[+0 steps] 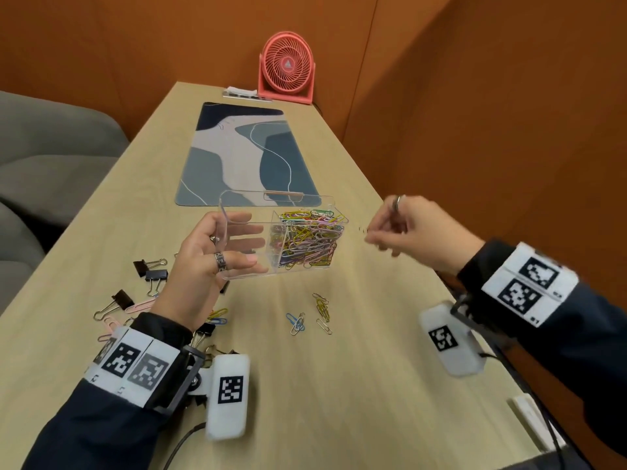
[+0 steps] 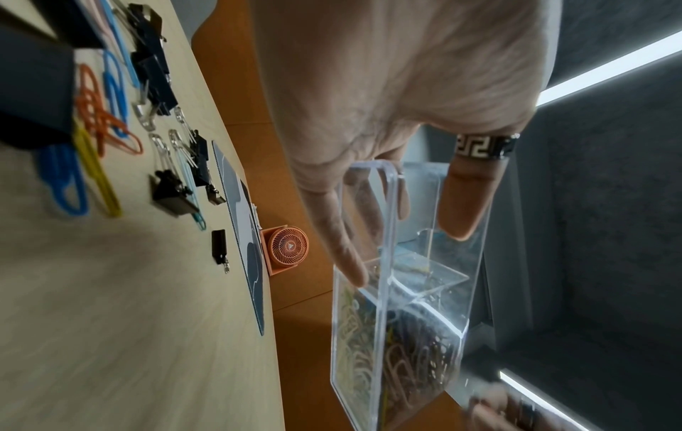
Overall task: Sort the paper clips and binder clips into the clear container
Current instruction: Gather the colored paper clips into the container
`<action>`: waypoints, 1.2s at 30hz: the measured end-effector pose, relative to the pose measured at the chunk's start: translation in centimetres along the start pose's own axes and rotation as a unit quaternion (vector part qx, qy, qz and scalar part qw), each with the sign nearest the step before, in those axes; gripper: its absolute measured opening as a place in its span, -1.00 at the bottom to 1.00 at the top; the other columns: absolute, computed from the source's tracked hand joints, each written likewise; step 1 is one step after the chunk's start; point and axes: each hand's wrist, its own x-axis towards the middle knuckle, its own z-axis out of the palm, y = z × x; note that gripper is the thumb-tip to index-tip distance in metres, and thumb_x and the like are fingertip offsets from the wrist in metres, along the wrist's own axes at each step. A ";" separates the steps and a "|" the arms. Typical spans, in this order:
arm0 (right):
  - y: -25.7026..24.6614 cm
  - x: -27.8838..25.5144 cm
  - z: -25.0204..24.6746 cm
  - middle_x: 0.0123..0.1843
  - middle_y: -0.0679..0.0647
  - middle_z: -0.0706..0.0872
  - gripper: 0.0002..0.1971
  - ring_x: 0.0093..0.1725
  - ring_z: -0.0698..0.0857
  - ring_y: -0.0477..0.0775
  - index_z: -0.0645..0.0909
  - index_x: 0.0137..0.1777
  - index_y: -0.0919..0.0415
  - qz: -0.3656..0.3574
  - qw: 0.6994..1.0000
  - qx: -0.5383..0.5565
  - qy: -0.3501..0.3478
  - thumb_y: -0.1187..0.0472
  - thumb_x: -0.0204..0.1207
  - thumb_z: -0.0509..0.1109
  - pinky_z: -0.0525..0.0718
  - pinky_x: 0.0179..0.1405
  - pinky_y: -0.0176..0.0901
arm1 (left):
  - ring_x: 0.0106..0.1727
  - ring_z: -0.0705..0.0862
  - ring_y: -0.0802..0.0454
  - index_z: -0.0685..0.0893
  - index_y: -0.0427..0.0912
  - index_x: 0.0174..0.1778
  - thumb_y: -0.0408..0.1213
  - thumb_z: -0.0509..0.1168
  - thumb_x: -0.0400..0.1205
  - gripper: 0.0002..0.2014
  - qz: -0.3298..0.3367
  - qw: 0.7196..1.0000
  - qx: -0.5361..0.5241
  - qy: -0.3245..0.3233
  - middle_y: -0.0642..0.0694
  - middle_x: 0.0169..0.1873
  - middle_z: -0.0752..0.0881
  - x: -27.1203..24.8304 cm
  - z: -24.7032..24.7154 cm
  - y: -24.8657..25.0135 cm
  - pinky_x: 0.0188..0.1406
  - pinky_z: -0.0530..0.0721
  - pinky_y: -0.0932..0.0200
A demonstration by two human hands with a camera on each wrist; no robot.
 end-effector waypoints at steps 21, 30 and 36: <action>-4.0 3.2 2.3 -0.26 -0.11 0.61 -0.88 -0.31 0.50 -0.11 0.77 -0.03 0.04 -0.131 0.988 -0.038 0.074 0.13 0.50 0.42 0.42 -0.35 -0.51 | 0.04 0.73 -0.08 0.61 -0.13 0.08 -0.53 0.29 0.22 -0.51 0.003 1.000 -0.002 -0.007 -0.11 -0.02 0.74 -0.2 -0.1 0.3 -0.16 0.78 -0.03; 1.0 2.2 4.9 -0.11 0.03 0.64 -0.65 -0.34 0.56 -0.17 0.57 0.08 0.24 0.101 0.984 -0.048 -0.138 -0.04 0.50 0.39 0.54 -0.41 -0.38 | 0.01 0.75 -0.07 0.57 -0.21 0.07 -0.53 0.27 0.22 -0.53 0.026 0.998 -0.028 0.051 -0.14 -0.02 0.72 0.1 -0.6 1.0 -0.24 0.77 0.10; 1.1 1.1 8.6 -0.11 -0.05 0.53 -0.48 -0.29 0.51 -0.13 0.53 0.12 0.12 0.101 0.963 -0.067 -0.239 -0.04 0.24 0.62 0.50 -0.28 -0.29 | 0.02 0.74 -0.07 0.58 -0.19 0.08 -0.53 0.27 0.22 -0.52 0.025 0.998 -0.019 0.048 -0.13 -0.03 0.72 0.1 -0.5 0.9 -0.21 0.78 0.07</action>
